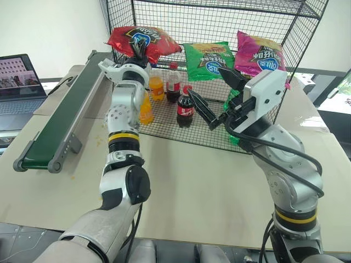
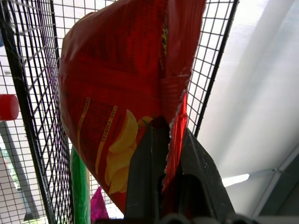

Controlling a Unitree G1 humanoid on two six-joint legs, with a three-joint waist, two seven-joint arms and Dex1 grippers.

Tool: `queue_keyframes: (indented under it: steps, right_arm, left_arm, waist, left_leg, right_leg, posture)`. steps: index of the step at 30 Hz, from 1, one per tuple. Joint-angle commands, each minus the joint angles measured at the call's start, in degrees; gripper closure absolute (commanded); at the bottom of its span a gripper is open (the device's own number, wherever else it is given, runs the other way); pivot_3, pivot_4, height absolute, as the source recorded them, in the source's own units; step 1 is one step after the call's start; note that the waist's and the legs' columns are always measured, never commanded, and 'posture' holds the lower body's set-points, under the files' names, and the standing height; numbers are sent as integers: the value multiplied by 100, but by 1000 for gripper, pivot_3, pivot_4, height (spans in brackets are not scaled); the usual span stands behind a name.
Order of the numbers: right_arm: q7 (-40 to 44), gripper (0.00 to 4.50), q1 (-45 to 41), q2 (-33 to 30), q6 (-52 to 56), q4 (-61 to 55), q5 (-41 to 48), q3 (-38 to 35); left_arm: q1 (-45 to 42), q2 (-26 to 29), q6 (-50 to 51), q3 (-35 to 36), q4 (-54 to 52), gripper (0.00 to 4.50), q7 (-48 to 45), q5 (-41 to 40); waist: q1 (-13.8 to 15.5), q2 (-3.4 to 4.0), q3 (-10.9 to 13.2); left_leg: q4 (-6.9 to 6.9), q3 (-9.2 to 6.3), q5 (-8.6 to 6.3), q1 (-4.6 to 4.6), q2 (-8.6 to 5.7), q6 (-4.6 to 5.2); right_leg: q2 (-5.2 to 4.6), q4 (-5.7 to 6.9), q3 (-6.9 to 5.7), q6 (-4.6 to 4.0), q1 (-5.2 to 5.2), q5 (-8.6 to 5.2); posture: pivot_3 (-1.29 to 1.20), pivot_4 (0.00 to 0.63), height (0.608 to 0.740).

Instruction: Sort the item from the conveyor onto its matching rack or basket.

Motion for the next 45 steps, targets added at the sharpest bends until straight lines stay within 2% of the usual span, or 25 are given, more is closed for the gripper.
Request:
queue_keyframes:
  steps: [1, 7, 10, 12, 14, 15, 16, 19, 20, 23, 27, 29, 32, 35, 37, 39, 41, 43, 45]
  right_arm:
    - [-72, 0, -87, 46, 45, -278, -44, -7]
    - [-63, 0, -87, 103, 59, -285, -61, -28]
    - [-58, 0, -78, 115, 64, -283, -56, -49]
    - [-56, 0, -65, 126, 63, -281, -56, -51]
    - [-53, 0, -43, 140, 56, -276, -61, -46]
    - [-53, 0, -23, 145, 51, -276, -66, -45]
    - [-51, 0, 1, 150, 44, -275, -70, -48]
    - [-44, 0, 84, 159, 20, -281, -82, -60]
    - [-38, 0, 122, 149, 13, -292, -95, -57]
    - [-42, 0, 265, 141, -13, -308, -119, -82]
    - [-11, 0, 505, 181, -82, -300, -120, -95]
    - [34, 0, 678, 184, -149, -295, -132, -69]
    - [128, 0, 1074, 166, -318, -269, -163, -68]
    - [145, 0, 1755, 92, -591, -189, -359, -122]
    - [-26, 0, 2111, 175, -664, -119, -461, -245]
    - [-152, 0, 2470, 234, -814, 29, -638, -278]
    - [-308, 0, 2818, 359, -1129, 334, -876, -279]
    - [-474, 0, 3091, 490, -1364, 654, -1072, -283]
    - [-528, 0, 3231, 563, -1549, 842, -1193, -293]
  left_arm:
    - [-438, 57, -418, 161, 302, 4483, -105, 270]
    - [-668, 101, -689, 403, 783, 4483, -178, 522]
    - [-697, 57, -533, 436, 717, 3848, -296, 534]
    - [-642, -7, -358, 435, 568, 2875, -281, 501]
    - [-452, -70, -137, 343, 235, 2195, -179, 508]
    - [-299, -103, 3, 304, -19, 1912, -53, 492]
    - [-138, -135, 131, 268, -279, 1415, 75, 488]
    - [483, -286, 490, 166, -1307, 295, 661, 373]
    - [790, -334, 707, 68, -1788, 59, 852, 302]
    - [1782, -364, 1392, -228, -3237, 59, 1331, -44]
    - [2499, -50, 1939, -409, -4191, 59, 1579, -473]
    - [2798, 269, 2311, -504, -4532, 59, 1606, -749]
    - [3511, 1188, 3080, -871, -5079, 59, 1206, -640]
    - [4799, 2713, 3420, -1700, -5771, 59, 53, 827]
    - [5493, 3327, 3058, -2168, -6017, 59, -530, 1795]
    - [5982, 3517, 2650, -2493, -6019, 59, -846, 2463]
    - [6397, 3651, 1852, -3217, -5847, 59, -1315, 3630]
    - [6533, 3470, 1142, -3760, -5470, 59, -1456, 4558]
    - [6511, 3221, 787, -3929, -5143, 59, -1479, 4987]
  waist:
    - [-6, 0, 0]
    - [-9, 0, 0]
    - [-9, 0, 0]
    - [-9, 0, 0]
    - [-2, 0, 0]
    - [-3, 0, 0]
    - [-6, 1, 0]
    - [-23, 3, -2]
    - [-33, 3, -2]
    - [-39, 3, -2]
    - [-10, 3, -2]
    - [7, 3, -2]
    - [-7, 4, -3]
    - [-54, 12, -7]
    - [-77, 16, -8]
    - [-77, 20, -8]
    - [-24, 18, -7]
    - [13, 19, -8]
    - [13, 19, -9]
  left_leg:
    - [-1, 0, 1, 0, 0, 1]
    - [-2, 0, 1, 0, 0, 2]
    - [-2, 0, 2, 0, 0, 1]
    - [-2, 0, 2, 0, 0, 0]
    - [-2, 0, 3, 0, 0, 0]
    - [-1, 0, 3, -2, -1, 0]
    - [-1, 0, 3, -1, -1, 0]
    - [-2, 1, 3, 9, 0, 0]
    - [-5, 2, 3, 13, 1, -1]
    - [-3, 3, 4, 15, 4, -2]
    - [3, 4, 5, 12, 3, -4]
    - [6, 2, 6, 10, 2, -6]
    - [7, 2, 6, 15, 0, -6]
    - [-5, 3, 6, 30, 2, -6]
    - [-16, 5, 6, 34, 2, -6]
    - [-20, 9, 7, 38, 3, -9]
    - [-21, 11, 7, 27, 4, -11]
    - [-15, 9, 9, 26, 3, -13]
    - [-13, 11, 9, 28, -2, -14]
  right_leg:
    - [0, 0, 0, 0, 0, 0]
    - [0, 1, 0, 0, -1, 0]
    - [0, 2, -1, 0, -1, 0]
    - [0, 2, -1, 0, -2, 0]
    - [0, 2, -1, 0, -2, 0]
    - [-1, 2, -1, 1, -2, 0]
    - [-1, 2, 0, 1, -2, 1]
    - [-1, 13, 7, 2, 1, 1]
    - [1, 14, 10, 2, 1, 1]
    - [3, 21, 18, 1, -2, 1]
    - [2, 24, 20, 1, -2, 2]
    - [2, 24, 18, 1, -1, 2]
    - [2, 23, 20, 2, 7, 2]
    - [6, 24, 21, 2, 11, 1]
    - [6, 24, 26, 0, 7, 0]
    - [7, 22, 32, -2, 2, -1]
    - [5, 18, 29, -5, -2, -2]
    - [5, 16, 28, -6, 0, -1]
    - [4, 9, 33, -6, 11, -2]
  posture:
    - [0, 150, 740]
    - [0, 150, 740]
    - [0, 150, 740]
    - [0, 150, 740]
    - [0, 150, 740]
    - [0, 150, 740]
    - [0, 150, 740]
    - [0, 150, 740]
    - [0, 150, 740]
    - [0, 150, 740]
    - [0, 150, 740]
    - [0, 150, 740]
    - [0, 150, 740]
    - [0, 150, 740]
    - [0, 150, 740]
    - [0, 150, 740]
    - [0, 150, 740]
    - [0, 150, 740]
    - [0, 150, 740]
